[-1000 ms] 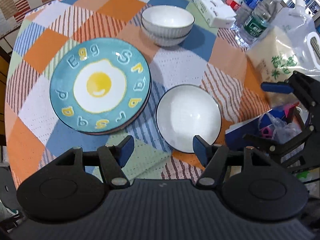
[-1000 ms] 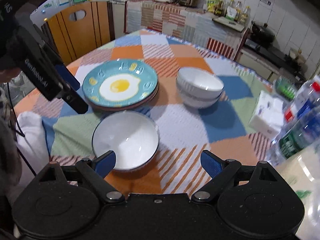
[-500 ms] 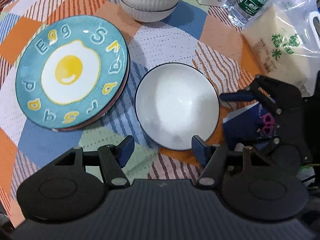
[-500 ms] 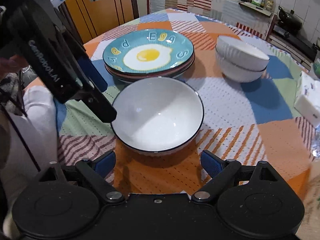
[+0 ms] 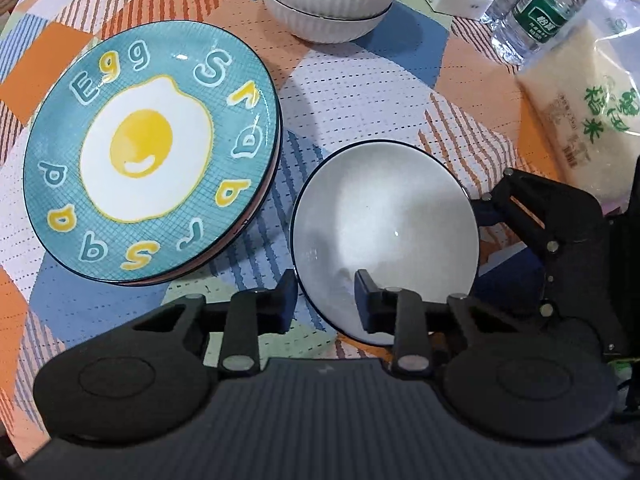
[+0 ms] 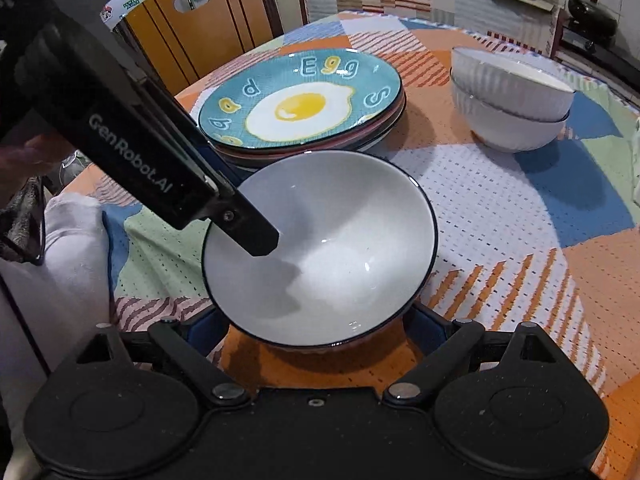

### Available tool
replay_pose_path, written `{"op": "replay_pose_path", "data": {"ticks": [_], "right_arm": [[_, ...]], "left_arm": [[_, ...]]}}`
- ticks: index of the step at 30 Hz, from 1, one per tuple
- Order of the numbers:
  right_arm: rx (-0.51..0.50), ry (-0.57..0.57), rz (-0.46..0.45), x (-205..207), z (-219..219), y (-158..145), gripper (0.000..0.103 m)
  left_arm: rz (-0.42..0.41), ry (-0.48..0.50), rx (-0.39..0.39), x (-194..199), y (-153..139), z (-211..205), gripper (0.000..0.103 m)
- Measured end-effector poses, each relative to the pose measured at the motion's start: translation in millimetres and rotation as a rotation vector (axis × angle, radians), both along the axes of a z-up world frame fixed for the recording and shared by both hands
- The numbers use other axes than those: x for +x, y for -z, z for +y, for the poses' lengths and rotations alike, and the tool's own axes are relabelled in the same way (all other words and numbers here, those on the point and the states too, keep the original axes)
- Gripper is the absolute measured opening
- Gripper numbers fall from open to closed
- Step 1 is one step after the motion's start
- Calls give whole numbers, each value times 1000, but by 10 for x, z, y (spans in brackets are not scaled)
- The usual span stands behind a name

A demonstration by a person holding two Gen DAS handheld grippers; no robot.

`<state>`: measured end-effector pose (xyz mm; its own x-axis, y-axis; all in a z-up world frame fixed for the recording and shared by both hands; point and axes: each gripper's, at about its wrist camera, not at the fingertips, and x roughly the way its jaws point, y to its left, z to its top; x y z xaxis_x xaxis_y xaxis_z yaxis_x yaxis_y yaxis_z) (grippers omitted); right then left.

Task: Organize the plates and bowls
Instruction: 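Move the left gripper to the remaining white bowl's rim and close, then lift the bowl and lower it onto the two-bowl stack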

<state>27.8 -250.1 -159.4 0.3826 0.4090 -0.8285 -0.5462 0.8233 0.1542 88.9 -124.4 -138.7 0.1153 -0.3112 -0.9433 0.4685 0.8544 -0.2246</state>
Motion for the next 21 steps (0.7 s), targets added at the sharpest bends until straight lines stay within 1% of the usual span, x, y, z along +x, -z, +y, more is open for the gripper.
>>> {"op": "replay_pose_path", "data": {"ticks": [3, 6, 8, 12, 17, 21], "right_arm": [[-26, -11, -23, -14, 52, 18, 95], [11, 8, -13, -21, 19, 4, 95], [22, 23, -14, -38, 2, -18, 95], [4, 34, -54, -103, 2, -106, 95], [47, 83, -56, -84, -80, -248, 94], [47, 105, -111, -77, -85, -368, 94]], "left_arm": [[31, -16, -20, 15, -8, 46, 29], [29, -26, -27, 6, -42, 63, 29], [16, -21, -25, -18, -78, 48, 29], [-21, 1, -15, -64, -176, -9, 29], [-72, 14, -32, -73, -365, -22, 29], [-111, 4, -36, -43, -497, -31, 29]]}}
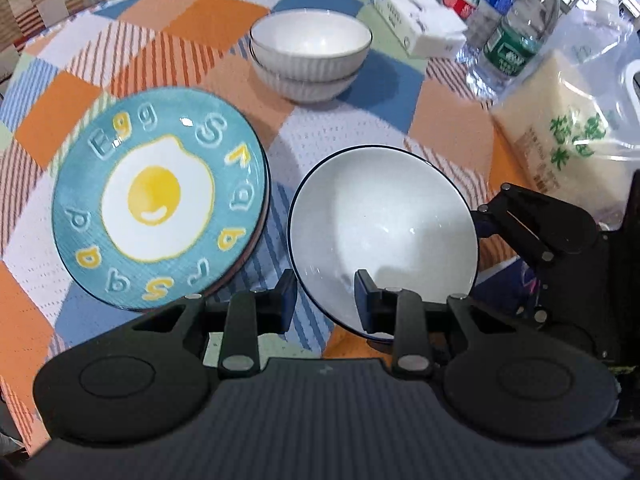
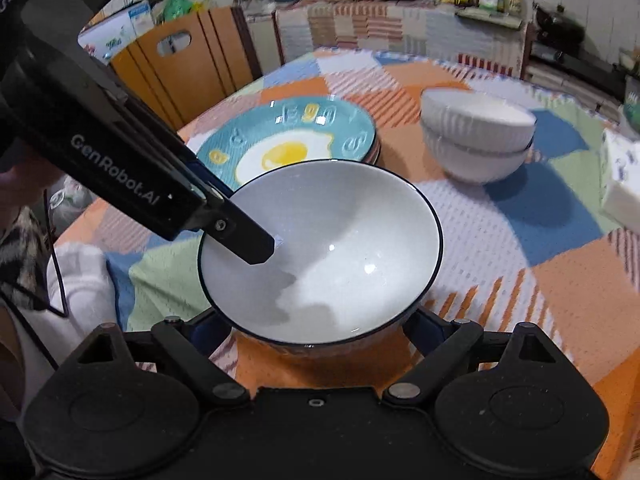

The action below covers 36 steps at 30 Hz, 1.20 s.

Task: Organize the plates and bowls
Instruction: 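Lift the bowl and lower it onto the two-bowl stack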

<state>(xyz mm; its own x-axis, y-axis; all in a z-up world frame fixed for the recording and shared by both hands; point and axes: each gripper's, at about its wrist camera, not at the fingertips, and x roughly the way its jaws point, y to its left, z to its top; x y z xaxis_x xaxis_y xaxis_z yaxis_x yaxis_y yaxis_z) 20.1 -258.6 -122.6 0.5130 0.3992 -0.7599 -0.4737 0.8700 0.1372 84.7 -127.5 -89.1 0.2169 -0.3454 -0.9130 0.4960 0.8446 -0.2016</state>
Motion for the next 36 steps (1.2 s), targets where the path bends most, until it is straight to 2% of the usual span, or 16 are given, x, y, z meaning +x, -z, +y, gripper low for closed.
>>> {"op": "replay_pose_path", "data": {"ticks": [6, 11, 16, 22, 27, 30, 32, 36], "right_arm": [[4, 13, -69, 101, -24, -228, 94], [-7, 13, -134, 213, -40, -389, 94], [26, 45, -167, 400, -100, -487, 94], [20, 56, -233, 622, -150, -651, 94], [6, 77, -268, 887, -169, -697, 94], [1, 112, -260, 1089, -175, -685, 94], [-1, 125, -268, 1199, -206, -658, 94], [34, 147, -225, 1430, -339, -548, 94]], "left_arm": [[-81, 9, 36, 40, -191, -75, 29], [-121, -13, 9, 184, -380, -66, 29], [-176, -28, 14, 329, -573, -124, 29], [-232, -41, 9, 543, -769, -193, 29], [-262, -79, 16, 849, -808, -295, 29], [-278, -79, 36, 1044, -779, -393, 29], [-268, -78, 48, 1208, -737, -468, 29], [-250, -82, 70, 1430, -621, -605, 29]]}}
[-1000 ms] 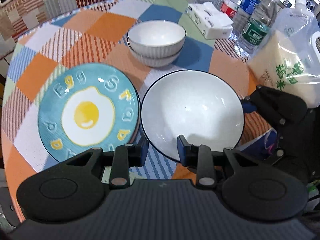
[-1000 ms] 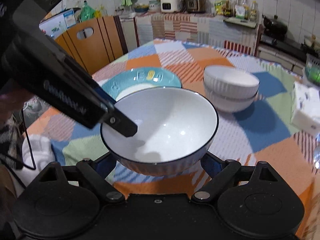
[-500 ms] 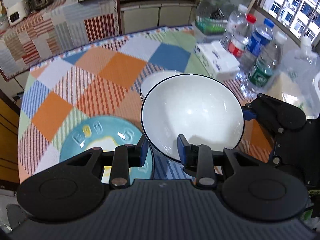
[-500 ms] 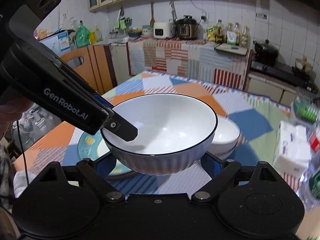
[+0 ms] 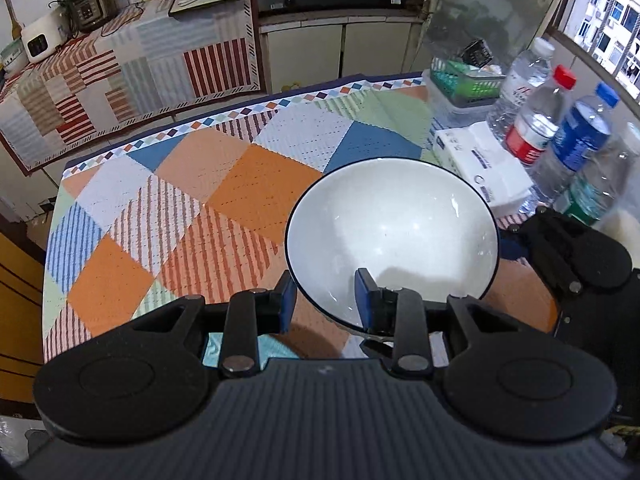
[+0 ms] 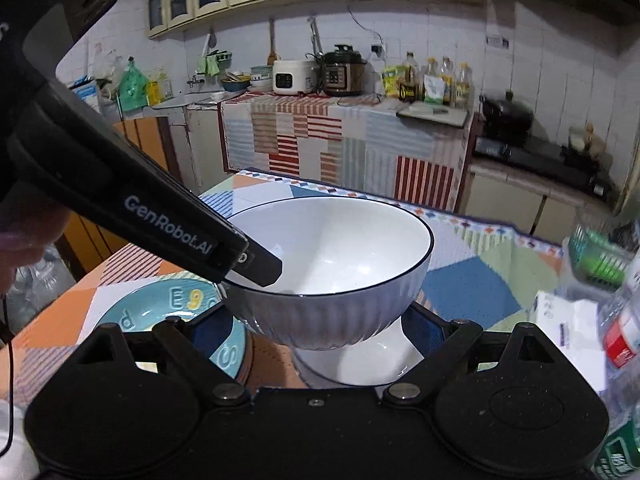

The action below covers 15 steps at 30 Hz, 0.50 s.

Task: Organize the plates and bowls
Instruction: 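Lift the bowl and lower it onto the two-bowl stack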

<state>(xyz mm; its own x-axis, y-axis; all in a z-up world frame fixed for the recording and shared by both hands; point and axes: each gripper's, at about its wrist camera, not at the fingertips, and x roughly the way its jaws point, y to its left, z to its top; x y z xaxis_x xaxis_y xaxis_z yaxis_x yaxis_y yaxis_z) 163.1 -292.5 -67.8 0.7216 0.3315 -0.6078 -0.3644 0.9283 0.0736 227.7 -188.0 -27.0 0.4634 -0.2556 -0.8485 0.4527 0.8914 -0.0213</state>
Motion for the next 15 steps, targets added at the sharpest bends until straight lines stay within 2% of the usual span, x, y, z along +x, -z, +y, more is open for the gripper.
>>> {"op": "replay_pose_path", "data": {"ticks": [5, 11, 15], "right_arm": [[-3, 12, 36, 114, -59, 175, 94], [7, 7, 94, 185, -141, 325, 94], [-14, 3, 126, 220, -129, 384, 94]], "left_arm": [[38, -16, 15, 145, 229, -123, 29], [78, -75, -51, 226, 456, -97, 29], [74, -64, -16, 188, 540, -156, 29]]}}
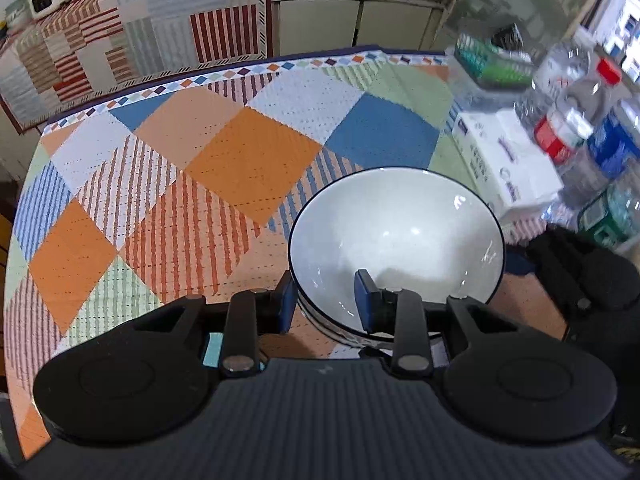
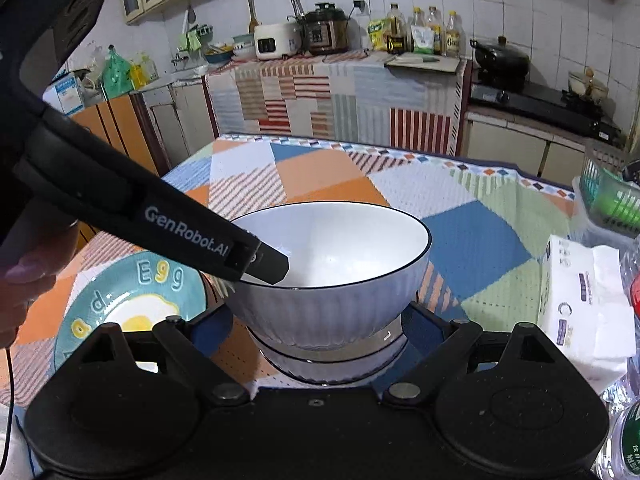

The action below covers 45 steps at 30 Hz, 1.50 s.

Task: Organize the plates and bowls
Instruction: 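Lift the bowl and lower it onto the two-bowl stack, then open the left gripper and withdraw from the bowl stack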

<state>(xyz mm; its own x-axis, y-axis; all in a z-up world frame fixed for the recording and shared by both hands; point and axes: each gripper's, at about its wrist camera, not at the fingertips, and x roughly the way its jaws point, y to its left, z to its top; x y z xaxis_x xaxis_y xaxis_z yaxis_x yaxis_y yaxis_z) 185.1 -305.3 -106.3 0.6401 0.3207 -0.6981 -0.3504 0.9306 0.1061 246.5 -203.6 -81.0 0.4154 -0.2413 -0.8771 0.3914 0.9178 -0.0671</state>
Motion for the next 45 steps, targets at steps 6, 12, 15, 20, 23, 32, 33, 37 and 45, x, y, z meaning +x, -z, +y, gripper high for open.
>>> {"op": "replay_pose_path", "data": {"ticks": [6, 12, 15, 20, 23, 32, 33, 37, 45], "right_arm": [[-20, -10, 13, 9, 24, 41, 94], [-56, -33, 24, -11, 40, 13, 97], [-48, -31, 12, 2, 27, 14, 97], [-13, -1, -13, -92, 11, -10, 97], [2, 14, -68, -262, -11, -63, 97], [49, -23, -296, -838, -31, -301, 99], [57, -26, -328, -906, -30, -325, 99], [58, -1, -368, -1062, 6, -414, 103], [81, 7, -310, -1206, 53, -404, 103]], "left_arm": [[-33, 11, 55, -73, 43, -62, 29], [-40, 4, 87, -84, 116, -97, 29], [-48, -3, 100, -103, 141, -109, 29], [-38, -36, 49, -142, 102, -8, 28], [-66, -31, 32, -243, -18, 52, 29], [-179, -14, 29, -671, -340, 224, 29], [-187, -19, 26, -708, -371, 246, 30], [-232, -9, 21, -938, -453, 303, 31], [-257, 4, -3, -1258, -420, 392, 33]]}}
